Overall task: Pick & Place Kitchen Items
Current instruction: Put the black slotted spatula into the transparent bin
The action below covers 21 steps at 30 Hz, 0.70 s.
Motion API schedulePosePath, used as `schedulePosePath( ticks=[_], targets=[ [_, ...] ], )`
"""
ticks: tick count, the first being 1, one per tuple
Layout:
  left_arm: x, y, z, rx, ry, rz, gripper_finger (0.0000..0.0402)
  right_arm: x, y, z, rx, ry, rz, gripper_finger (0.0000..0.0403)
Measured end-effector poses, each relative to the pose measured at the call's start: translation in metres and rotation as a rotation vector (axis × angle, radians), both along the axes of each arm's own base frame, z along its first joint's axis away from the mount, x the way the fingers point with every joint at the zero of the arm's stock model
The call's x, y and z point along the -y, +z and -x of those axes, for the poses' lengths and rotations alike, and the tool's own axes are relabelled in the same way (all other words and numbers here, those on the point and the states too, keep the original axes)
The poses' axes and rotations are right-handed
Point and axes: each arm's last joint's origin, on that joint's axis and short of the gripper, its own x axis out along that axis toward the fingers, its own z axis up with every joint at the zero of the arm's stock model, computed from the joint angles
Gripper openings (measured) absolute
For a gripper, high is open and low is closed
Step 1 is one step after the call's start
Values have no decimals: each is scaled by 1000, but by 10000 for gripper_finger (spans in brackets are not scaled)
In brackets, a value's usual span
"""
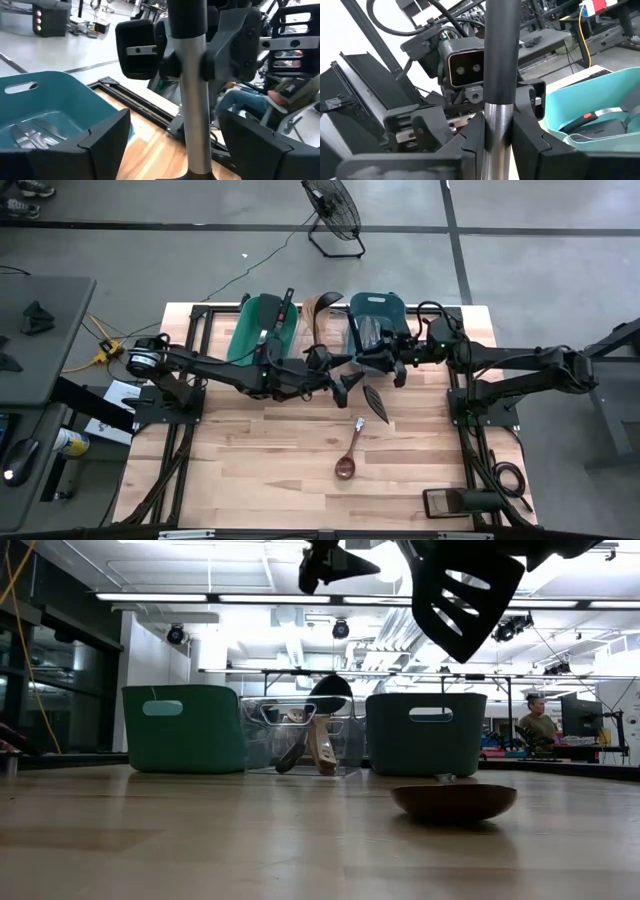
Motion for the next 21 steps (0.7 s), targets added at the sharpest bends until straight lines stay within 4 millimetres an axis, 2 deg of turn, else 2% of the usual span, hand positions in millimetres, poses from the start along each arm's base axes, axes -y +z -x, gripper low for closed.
schedulePosePath(
  ticks=[11, 21],
  targets=[
    [2, 2, -8, 18, -37, 18, 290, 2, -3, -10, 36, 6, 23, 64],
    [2, 0, -8, 32, -37, 72, 196, 1, -4, -10, 30, 21, 23, 64]
  ],
)
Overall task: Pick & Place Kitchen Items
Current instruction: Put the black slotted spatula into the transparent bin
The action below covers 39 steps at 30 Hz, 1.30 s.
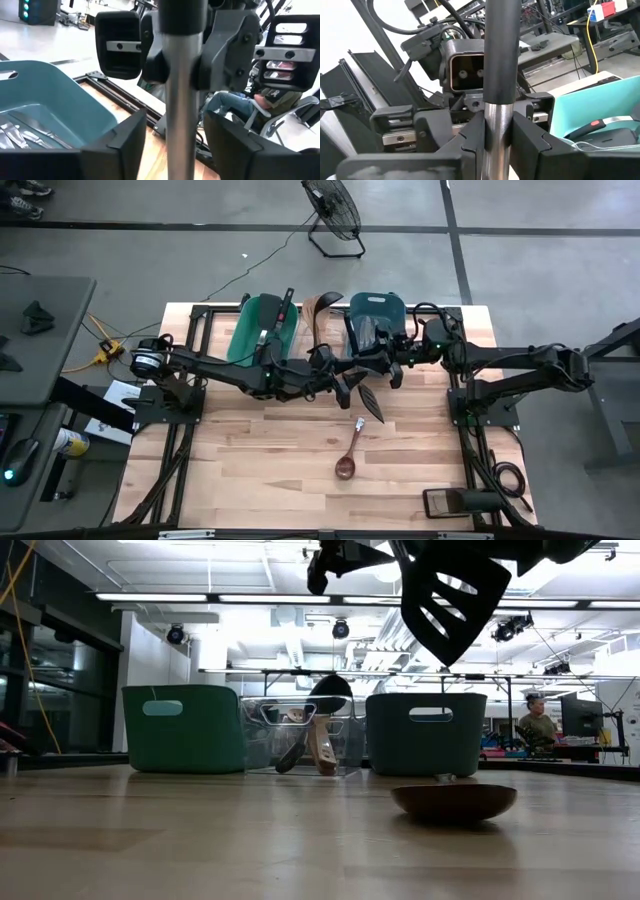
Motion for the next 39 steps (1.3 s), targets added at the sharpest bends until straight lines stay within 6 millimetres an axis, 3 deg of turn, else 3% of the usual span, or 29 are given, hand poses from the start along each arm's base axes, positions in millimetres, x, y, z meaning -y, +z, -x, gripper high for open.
schedulePosePath(
  ticks=[11, 23, 32, 35, 39],
  targets=[
    [0, 1, 0, 11, -11, 25, 73, -1, 0, 0, 0, 24, 5, 64],
    [1, 0, 0, 9, -24, 24, 68, -1, 0, 0, -1, 48, 7, 66],
    [-3, -1, 1, -6, 24, 22, 68, 3, 1, 4, -23, 86, -93, 253],
    [-7, 0, 2, -11, 31, 51, 68, 8, 4, 9, -26, 114, -113, 290],
    [-13, -4, 4, -47, 51, 85, 68, 14, 7, 18, -25, 157, -114, 310]
  ],
)
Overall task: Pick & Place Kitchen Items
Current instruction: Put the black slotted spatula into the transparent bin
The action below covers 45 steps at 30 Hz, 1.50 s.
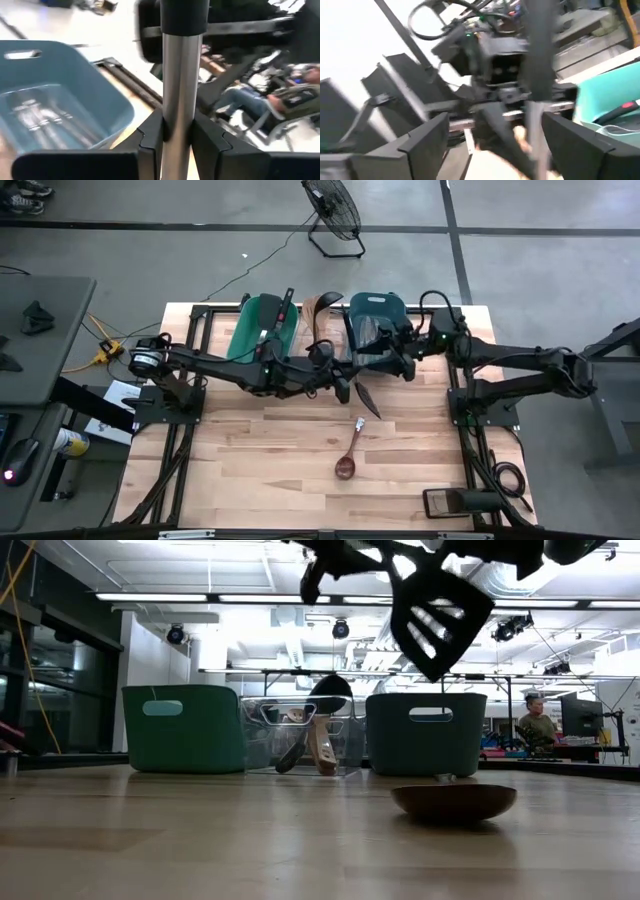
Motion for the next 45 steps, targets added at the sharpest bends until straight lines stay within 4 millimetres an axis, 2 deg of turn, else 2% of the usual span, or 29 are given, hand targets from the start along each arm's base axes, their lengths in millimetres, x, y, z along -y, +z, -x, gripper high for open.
schedulePosePath(
  ticks=[8, 12, 16, 23, 28, 32, 39, 45],
  targets=[
    [-23, 15, 21, -26, 156, 68, 68, 13, 13, 26, 16, 10, -26, 306],
    [-37, 19, 36, -50, 244, 166, 68, 19, 15, 34, 17, -33, -24, 306],
    [-53, 14, 47, -129, 315, 236, 68, 26, 14, 36, 5, -72, -31, 306],
    [-92, 11, 55, -182, 295, 295, 68, 36, 7, 40, -65, -171, -72, 306],
    [-115, 14, 58, -154, 216, 334, 68, 41, 2, 42, -107, -212, -91, 306],
    [-125, 24, 62, -197, 174, 361, 68, 42, -1, 42, -130, -259, -91, 306],
    [-140, 44, 85, -421, 244, 382, 68, 44, -1, 42, -126, -333, -78, 306],
    [-147, 43, 92, -484, 292, 392, 68, 46, -1, 42, -123, -404, -52, 306]
  ],
)
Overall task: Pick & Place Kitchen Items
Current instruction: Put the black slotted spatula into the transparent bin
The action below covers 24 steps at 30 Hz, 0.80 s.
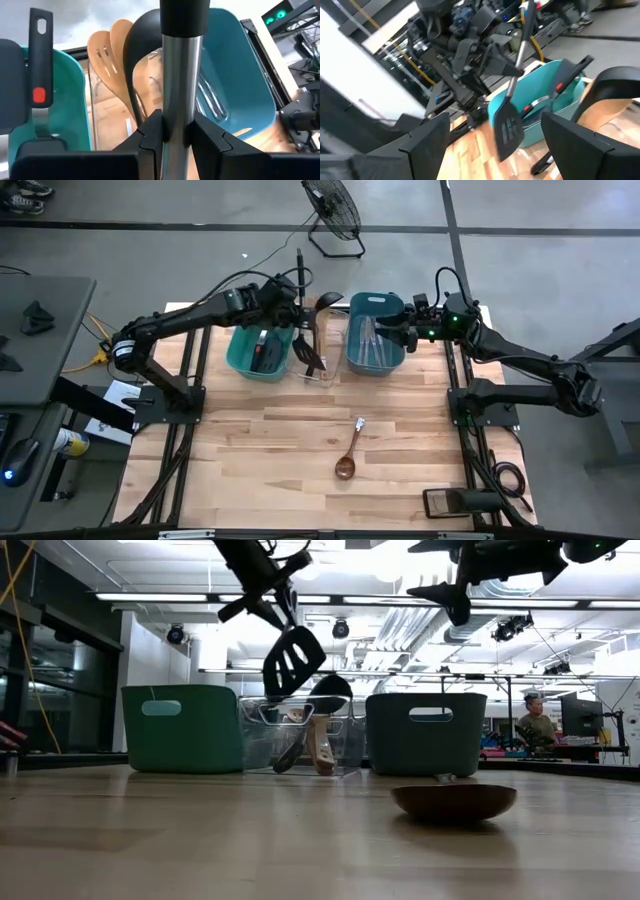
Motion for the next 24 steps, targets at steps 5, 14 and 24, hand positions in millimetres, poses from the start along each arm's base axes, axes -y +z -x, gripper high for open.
schedulePosePath(
  ticks=[5, 14, 24],
  targets=[
    [-3, -8, -6, -25, 24, -6, 68, 1, 0, 0, -4, -33, 12, 306],
    [-9, -30, -18, -124, 23, 3, 68, 1, -3, 0, -28, -32, 13, 306],
    [-11, -42, -25, -156, 34, 40, 68, 1, -5, 0, -48, -30, 16, 306]
  ],
)
